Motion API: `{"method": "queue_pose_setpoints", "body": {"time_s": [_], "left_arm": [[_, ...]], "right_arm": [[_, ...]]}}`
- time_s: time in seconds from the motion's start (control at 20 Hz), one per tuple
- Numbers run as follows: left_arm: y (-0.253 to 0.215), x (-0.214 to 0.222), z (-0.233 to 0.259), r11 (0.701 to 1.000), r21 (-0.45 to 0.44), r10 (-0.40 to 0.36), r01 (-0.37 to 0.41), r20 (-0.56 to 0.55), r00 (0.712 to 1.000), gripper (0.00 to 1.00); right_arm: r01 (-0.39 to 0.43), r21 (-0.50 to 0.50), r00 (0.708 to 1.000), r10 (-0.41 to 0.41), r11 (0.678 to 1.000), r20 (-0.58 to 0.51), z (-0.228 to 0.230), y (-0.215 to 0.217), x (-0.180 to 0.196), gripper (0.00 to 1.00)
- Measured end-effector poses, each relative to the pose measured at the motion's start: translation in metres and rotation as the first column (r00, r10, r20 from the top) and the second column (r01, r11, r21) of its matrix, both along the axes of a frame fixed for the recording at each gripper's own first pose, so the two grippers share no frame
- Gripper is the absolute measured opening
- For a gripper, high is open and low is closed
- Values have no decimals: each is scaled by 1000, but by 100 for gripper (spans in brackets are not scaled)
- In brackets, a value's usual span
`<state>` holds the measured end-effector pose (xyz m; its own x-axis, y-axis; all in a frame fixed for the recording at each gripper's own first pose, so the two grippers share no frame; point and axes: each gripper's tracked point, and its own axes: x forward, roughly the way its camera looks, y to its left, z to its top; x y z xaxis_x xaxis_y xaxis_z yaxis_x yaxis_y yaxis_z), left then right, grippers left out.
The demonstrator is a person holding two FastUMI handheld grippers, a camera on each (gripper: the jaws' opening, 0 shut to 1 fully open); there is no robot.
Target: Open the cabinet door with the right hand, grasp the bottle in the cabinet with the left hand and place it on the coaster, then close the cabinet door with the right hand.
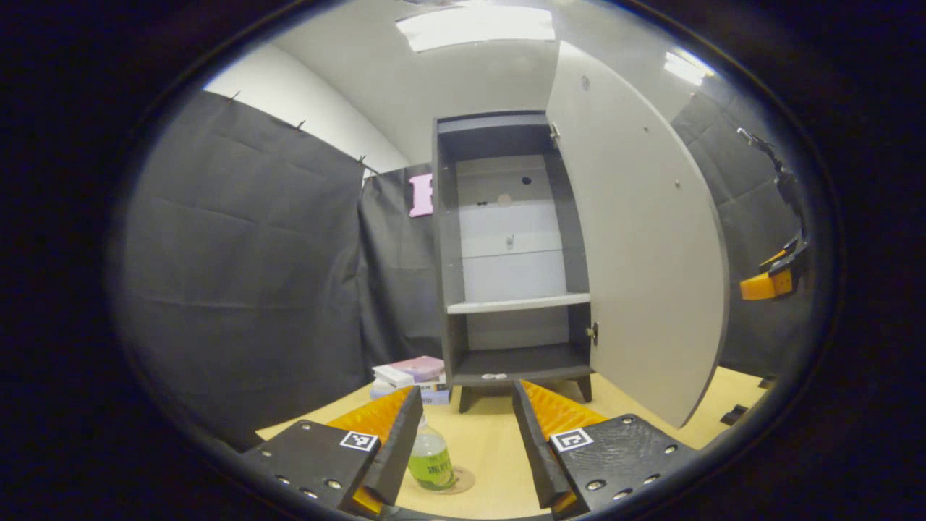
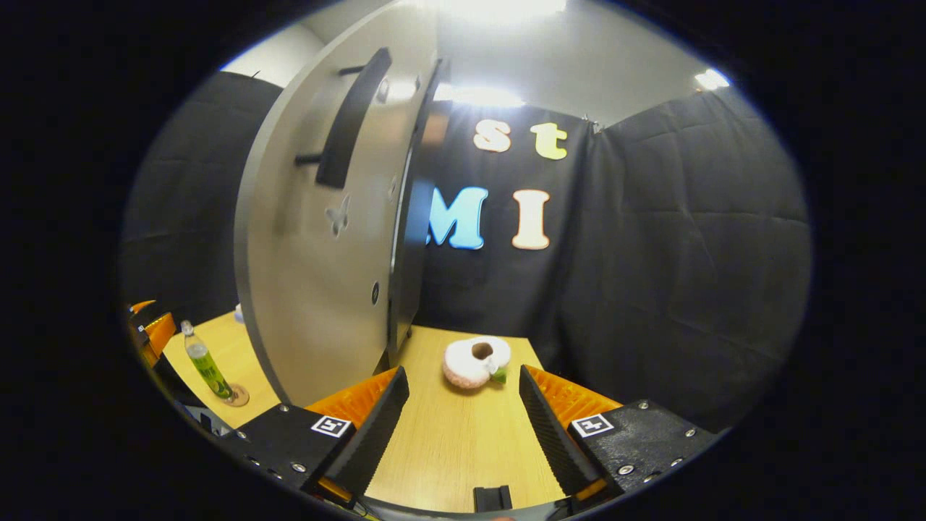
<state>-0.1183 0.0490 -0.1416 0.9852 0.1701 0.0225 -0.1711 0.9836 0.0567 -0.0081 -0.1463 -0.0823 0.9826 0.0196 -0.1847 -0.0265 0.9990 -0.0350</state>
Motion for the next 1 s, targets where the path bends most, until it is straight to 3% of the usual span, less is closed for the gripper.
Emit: {"method": "queue_pose_setpoints", "body": {"time_s": [0.1, 0.25, 0.45, 0.65, 0.8, 0.95, 1.0], "left_arm": [[-4, 11, 38, 999, 13, -40, 40, -9, 999, 69], [-19, 23, 82, 994, -16, -110, 110, -43, 993, 72], [-20, 20, 121, 992, 8, -123, 124, -62, 991, 69], [-12, 28, 132, 993, 13, -115, 117, -100, 988, 72], [-4, 45, 129, 990, -48, -136, 131, -110, 985, 71], [12, 65, 132, 984, -79, -166, 159, -98, 981, 72], [18, 72, 132, 983, -76, -174, 167, -97, 980, 72]], "right_arm": [[4, 46, 999, -7, 999, 54, 35, -3, 6, 95], [-40, 121, 992, 25, 992, 122, 77, 8, 13, 95], [-112, 199, 983, 79, 974, 167, 100, 24, 11, 94], [-157, 262, 980, 117, 952, 162, 108, 43, 11, 94], [-126, 281, 987, 93, 951, 127, 107, 47, 12, 89], [-112, 297, 992, 87, 948, 96, 107, 63, 9, 92], [-112, 285, 992, 89, 952, 94, 109, 70, 8, 89]]}}
